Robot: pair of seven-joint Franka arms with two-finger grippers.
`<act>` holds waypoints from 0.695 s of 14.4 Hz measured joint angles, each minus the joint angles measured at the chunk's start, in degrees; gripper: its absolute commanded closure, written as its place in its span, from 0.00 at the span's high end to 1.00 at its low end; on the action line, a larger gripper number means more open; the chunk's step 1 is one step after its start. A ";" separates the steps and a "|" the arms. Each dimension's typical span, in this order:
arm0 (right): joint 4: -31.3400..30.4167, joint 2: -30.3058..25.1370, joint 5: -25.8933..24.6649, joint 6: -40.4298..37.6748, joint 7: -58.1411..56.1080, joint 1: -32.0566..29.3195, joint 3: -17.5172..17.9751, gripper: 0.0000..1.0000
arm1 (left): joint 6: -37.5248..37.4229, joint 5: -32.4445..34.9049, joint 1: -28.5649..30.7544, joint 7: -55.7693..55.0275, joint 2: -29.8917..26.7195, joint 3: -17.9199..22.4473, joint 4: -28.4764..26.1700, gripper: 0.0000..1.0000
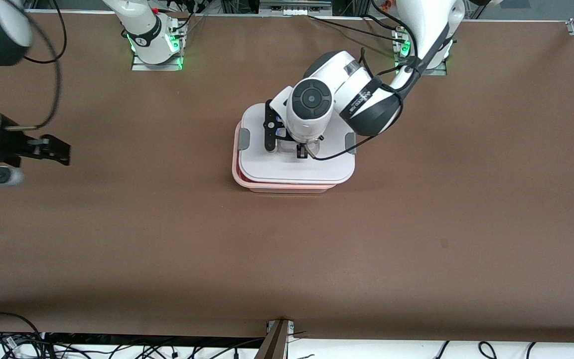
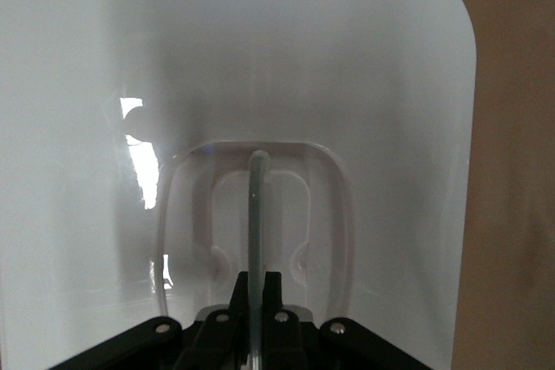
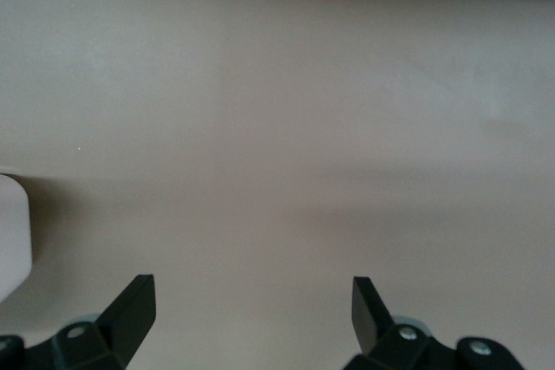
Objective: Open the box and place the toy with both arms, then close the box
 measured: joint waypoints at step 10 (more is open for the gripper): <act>-7.92 -6.50 8.38 -1.11 -1.31 1.87 -7.78 1.00 | 7.56 1.86 -2.59 -3.98 3.55 0.98 0.00 0.00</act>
